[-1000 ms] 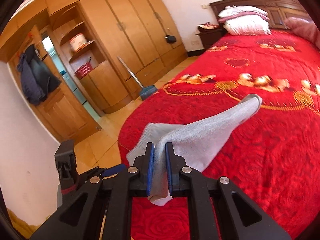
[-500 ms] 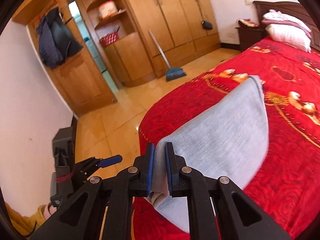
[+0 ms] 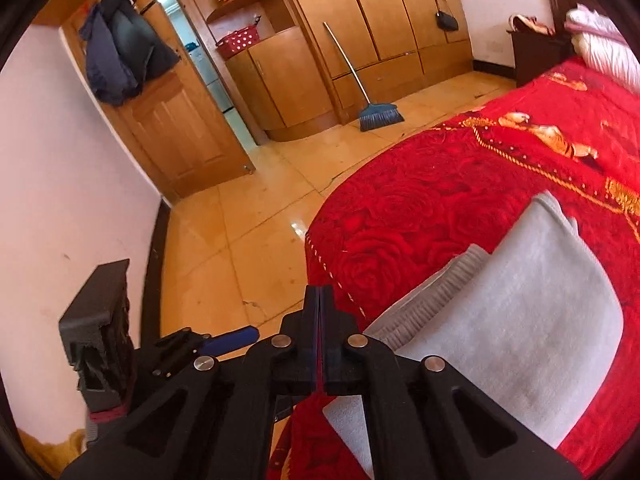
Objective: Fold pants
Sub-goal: 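Lift the grasped edge and fold it over the stack with the right tool, then open the right tool and release the edge onto the stack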
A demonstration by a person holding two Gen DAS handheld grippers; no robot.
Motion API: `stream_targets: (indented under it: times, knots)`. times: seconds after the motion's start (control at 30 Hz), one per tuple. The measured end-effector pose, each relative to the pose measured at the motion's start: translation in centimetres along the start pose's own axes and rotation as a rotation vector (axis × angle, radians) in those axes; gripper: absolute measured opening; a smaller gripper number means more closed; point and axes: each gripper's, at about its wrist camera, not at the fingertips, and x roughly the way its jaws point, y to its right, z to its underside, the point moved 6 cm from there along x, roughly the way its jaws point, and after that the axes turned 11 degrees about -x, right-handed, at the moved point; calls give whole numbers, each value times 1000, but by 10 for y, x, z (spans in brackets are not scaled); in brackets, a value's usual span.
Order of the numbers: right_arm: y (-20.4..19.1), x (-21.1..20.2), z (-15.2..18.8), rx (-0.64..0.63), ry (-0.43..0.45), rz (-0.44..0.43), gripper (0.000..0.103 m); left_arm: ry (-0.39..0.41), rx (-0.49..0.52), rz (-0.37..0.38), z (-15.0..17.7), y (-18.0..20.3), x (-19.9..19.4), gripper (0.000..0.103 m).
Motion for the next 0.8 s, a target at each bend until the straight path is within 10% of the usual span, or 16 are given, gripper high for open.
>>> stream_targets:
  times: [0.37, 0.53, 0.8]
  knots:
    - [50, -61, 41, 220, 9, 143, 34, 14, -15, 43, -9, 7, -9, 82]
    - [74, -86, 71, 297, -27, 287, 37, 14, 21, 80, -13, 29, -13, 82]
    - [87, -74, 107, 375, -69, 278, 43, -4, 142, 169, -22, 84, -7, 82]
